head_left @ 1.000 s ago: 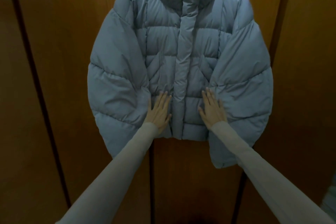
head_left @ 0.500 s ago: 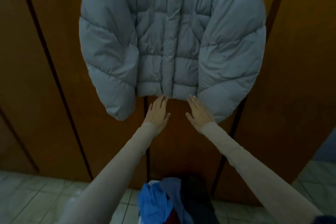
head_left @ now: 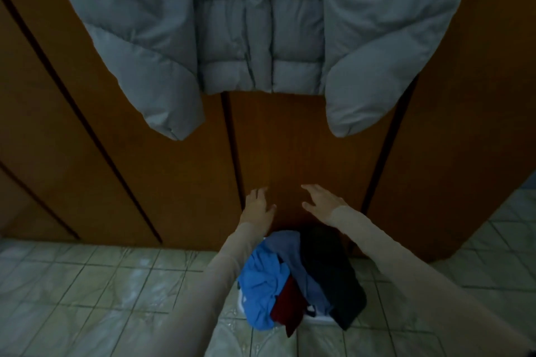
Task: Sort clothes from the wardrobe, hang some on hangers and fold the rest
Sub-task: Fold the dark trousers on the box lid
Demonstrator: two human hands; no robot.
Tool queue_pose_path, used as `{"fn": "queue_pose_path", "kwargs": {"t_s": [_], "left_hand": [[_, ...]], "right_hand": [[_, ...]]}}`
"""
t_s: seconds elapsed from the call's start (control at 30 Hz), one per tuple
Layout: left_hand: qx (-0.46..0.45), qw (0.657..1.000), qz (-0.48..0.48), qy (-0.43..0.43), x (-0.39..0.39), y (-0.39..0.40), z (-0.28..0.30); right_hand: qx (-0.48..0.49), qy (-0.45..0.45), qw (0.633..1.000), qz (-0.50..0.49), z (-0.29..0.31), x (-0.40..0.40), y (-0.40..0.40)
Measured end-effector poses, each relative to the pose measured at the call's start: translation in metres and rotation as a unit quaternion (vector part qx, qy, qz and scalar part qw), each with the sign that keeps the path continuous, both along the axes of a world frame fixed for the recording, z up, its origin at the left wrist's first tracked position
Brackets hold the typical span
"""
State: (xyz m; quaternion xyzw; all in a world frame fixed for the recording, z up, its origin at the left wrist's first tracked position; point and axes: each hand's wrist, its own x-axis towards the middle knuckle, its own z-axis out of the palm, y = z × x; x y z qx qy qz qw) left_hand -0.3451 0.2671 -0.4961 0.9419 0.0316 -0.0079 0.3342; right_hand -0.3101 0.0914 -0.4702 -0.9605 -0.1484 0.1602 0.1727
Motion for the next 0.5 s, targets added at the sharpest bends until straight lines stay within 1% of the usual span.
{"fn": "queue_pose_path", "kwargs": {"t_s": [0.2, 0.37, 0.5], "left_hand": [[-0.023, 0.998, 0.009, 0.060, 0.017, -0.008, -0.131], [-0.010, 0.995, -0.002, 0.103, 0.026, -0.013, -0.250], [0.009, 0.991, 0.004, 0.136, 0.031, -0.016, -0.331]], "right_hand": [[-0.006, 0.060, 0.998, -0.016, -0.135, 0.011, -0.006], [-0.029, 0.089, 0.995, -0.028, -0.258, 0.020, -0.021], [-0.049, 0.111, 0.992, -0.046, -0.339, 0.029, -0.037]]}}
